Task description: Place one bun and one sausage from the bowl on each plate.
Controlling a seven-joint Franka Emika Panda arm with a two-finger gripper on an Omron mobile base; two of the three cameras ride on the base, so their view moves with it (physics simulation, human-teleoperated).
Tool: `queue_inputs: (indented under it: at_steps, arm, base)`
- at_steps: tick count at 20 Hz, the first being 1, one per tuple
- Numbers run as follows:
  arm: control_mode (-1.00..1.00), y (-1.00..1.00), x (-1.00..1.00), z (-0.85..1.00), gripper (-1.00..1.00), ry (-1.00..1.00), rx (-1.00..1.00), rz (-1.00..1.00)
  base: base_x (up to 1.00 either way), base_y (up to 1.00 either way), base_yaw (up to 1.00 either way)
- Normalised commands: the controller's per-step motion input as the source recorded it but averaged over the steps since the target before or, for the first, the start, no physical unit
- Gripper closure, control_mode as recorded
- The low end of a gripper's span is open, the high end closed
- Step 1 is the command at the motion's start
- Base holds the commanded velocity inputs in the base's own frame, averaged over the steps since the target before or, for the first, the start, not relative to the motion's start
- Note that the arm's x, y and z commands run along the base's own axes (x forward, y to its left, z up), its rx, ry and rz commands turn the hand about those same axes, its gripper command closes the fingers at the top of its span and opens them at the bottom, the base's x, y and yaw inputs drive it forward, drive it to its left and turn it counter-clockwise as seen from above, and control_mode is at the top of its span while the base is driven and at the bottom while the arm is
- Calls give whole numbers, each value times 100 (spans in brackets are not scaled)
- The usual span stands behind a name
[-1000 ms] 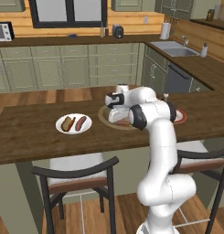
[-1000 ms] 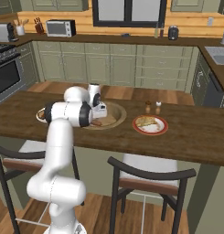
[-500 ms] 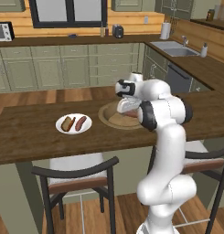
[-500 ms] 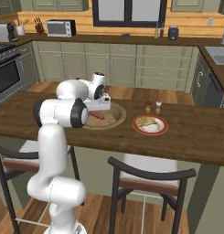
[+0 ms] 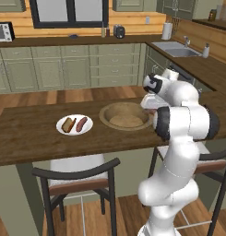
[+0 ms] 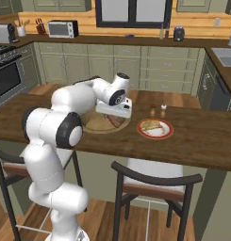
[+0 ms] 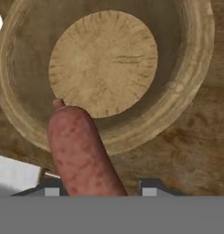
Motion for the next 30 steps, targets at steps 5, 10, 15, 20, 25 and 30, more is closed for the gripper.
queue_inputs:
  at_steps: [5, 10, 15, 20, 25, 30]
  arm:
    - [-100, -98, -56, 20, 100, 0, 2, -43]
    - [-100, -91, 12, 2, 100, 8, 0, -45]
    - [-100, -78, 45, 0, 100, 8, 4, -45]
    - [-100, -64, 64, -2, 100, 5, 4, -49]
    - [-100, -45, 35, -35, 100, 1, 10, -46]
    - [-100, -8, 40, -42, 100, 0, 15, -30]
  base:
    - [0, 0, 0]
    - [0, 0, 0]
    - [0, 0, 0]
    - [0, 0, 0]
    - [0, 0, 0]
    - [0, 0, 0]
